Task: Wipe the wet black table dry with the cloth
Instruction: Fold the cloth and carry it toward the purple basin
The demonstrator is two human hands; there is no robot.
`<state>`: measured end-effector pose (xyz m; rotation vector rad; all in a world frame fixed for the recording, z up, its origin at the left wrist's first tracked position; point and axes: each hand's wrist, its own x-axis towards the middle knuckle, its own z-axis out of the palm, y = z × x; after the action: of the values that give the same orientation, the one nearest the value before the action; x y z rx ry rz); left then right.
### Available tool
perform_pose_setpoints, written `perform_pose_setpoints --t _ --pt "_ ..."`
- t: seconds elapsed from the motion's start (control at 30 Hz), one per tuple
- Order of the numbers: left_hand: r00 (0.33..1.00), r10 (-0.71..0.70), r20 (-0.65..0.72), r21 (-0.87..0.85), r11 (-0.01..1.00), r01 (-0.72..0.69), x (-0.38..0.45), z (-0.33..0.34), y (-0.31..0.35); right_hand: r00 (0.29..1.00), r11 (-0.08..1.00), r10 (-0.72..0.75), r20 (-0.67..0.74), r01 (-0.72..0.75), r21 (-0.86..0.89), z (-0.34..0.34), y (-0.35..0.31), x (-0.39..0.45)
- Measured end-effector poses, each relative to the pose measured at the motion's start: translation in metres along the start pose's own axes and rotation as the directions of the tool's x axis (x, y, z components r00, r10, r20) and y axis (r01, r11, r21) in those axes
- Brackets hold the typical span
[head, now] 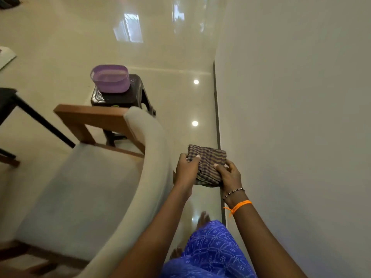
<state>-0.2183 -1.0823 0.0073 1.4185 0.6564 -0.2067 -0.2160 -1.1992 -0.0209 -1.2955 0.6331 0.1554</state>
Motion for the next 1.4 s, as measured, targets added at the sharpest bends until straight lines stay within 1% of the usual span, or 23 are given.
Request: perform_pose_setpoints --t 0.07,0.13,0.27,0.33,0.4,0.47,0.63,0.77,0.9,1.0,1.1,1.17,1.23,1.3,1.4 --pt "1.0 0.02 0.011 -0.042 0.999 -0.02 0.036 0.011 0.021 1.0 1.0 -0.015 0.008 0.015 -0.022 0.016 -0.017 0.04" --pt "0.999 0.037 -0.006 -0.065 0.997 -0.037 0.074 0.026 0.042 1.0 0.999 -0.013 0.018 0.014 -0.029 0.036 -0.036 0.086" --pt "0.999 0.021 -0.047 -0.085 0.996 -0.025 0.143 0.049 0.082 0.999 0.994 0.02 0.043 -0.015 -0.112 0.074 -0.08 0.171" --pt "0.998 0.025 -0.062 -0.1 0.995 -0.031 0.176 0.055 0.1 0.996 0.982 0.016 0.09 0.002 -0.189 0.094 -0.101 0.207" --pt "0.996 0.001 -0.094 -0.118 0.993 -0.012 0.204 0.056 0.114 0.992 0.973 0.002 0.128 0.028 -0.229 0.113 -0.12 0.232" --pt "0.992 -0.043 -0.12 -0.133 0.991 0.027 0.232 0.059 0.127 0.988 0.973 0.018 0.151 0.018 -0.231 0.131 -0.132 0.257" --pt "0.981 -0.112 -0.157 -0.213 0.974 0.077 0.298 0.07 0.169 0.986 0.981 0.101 0.134 -0.076 -0.179 0.169 -0.151 0.315" --pt "0.981 -0.104 -0.165 -0.231 0.971 0.064 0.355 0.068 0.201 0.976 0.977 0.168 0.138 -0.146 -0.157 0.211 -0.168 0.365" --pt "0.972 -0.097 -0.214 -0.204 0.977 0.053 0.445 0.053 0.251 0.957 0.965 0.196 0.211 -0.15 -0.215 0.287 -0.196 0.437" --pt "0.962 -0.095 -0.255 -0.191 0.98 0.046 0.512 0.029 0.301 0.939 0.944 0.212 0.272 -0.125 -0.304 0.358 -0.221 0.486" --pt "0.952 -0.094 -0.29 -0.195 0.98 0.037 0.563 -0.003 0.345 0.913 0.922 0.172 0.37 -0.017 -0.386 0.426 -0.245 0.525" --pt "0.949 -0.103 -0.298 -0.235 0.971 0.031 0.593 -0.024 0.37 0.895 0.895 0.122 0.429 0.087 -0.437 0.47 -0.256 0.546" --pt "0.944 -0.102 -0.314 -0.311 0.95 -0.001 0.618 -0.04 0.39 0.873 0.873 0.099 0.478 0.155 -0.463 0.507 -0.266 0.562" --pt "0.924 -0.12 -0.363 -0.383 0.923 -0.03 0.647 -0.056 0.407 0.842 0.849 0.118 0.527 0.19 -0.492 0.546 -0.273 0.582" --pt "0.888 -0.155 -0.433 -0.414 0.909 -0.043 0.695 -0.083 0.425 0.794 0.821 0.167 0.584 0.216 -0.529 0.601 -0.276 0.617"
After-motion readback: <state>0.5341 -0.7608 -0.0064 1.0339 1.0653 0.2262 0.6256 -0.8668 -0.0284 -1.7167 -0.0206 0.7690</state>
